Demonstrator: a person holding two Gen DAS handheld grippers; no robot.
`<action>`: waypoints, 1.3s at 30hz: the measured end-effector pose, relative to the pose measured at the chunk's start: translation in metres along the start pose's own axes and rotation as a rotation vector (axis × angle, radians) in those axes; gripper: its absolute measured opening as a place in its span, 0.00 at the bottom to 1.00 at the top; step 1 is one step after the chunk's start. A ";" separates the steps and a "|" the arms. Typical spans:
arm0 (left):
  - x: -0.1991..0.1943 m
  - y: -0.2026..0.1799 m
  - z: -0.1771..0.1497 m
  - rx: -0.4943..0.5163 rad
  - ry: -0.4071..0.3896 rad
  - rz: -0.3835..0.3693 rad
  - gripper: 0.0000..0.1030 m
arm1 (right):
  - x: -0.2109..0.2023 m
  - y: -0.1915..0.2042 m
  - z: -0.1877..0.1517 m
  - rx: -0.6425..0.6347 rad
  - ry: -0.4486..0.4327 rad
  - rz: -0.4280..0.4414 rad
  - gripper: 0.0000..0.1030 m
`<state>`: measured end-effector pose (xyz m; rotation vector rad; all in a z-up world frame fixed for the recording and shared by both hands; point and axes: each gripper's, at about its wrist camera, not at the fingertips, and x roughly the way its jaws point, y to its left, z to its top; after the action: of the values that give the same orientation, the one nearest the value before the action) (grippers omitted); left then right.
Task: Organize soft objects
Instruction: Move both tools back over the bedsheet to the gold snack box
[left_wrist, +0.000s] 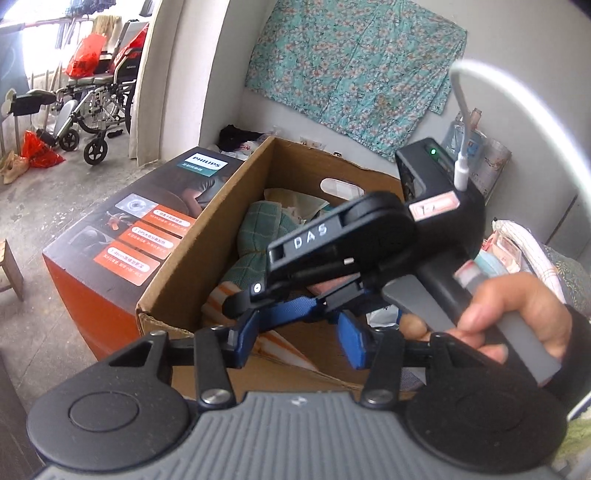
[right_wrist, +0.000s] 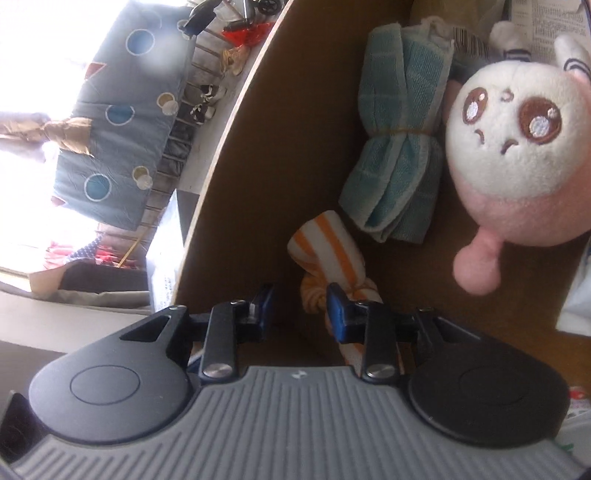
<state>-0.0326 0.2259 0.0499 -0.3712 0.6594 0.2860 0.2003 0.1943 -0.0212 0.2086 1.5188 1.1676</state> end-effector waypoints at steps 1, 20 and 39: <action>-0.002 0.002 -0.002 0.000 -0.004 -0.006 0.51 | -0.002 0.002 -0.001 -0.008 -0.010 0.000 0.31; 0.010 -0.104 -0.012 0.146 -0.052 -0.300 0.71 | -0.211 -0.056 -0.115 0.021 -0.532 0.065 0.45; 0.091 -0.308 -0.129 0.430 0.188 -0.610 0.61 | -0.347 -0.249 -0.290 0.357 -0.792 -0.393 0.47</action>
<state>0.0808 -0.0914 -0.0278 -0.1711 0.7386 -0.4726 0.1887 -0.3218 -0.0238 0.5173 0.9743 0.4007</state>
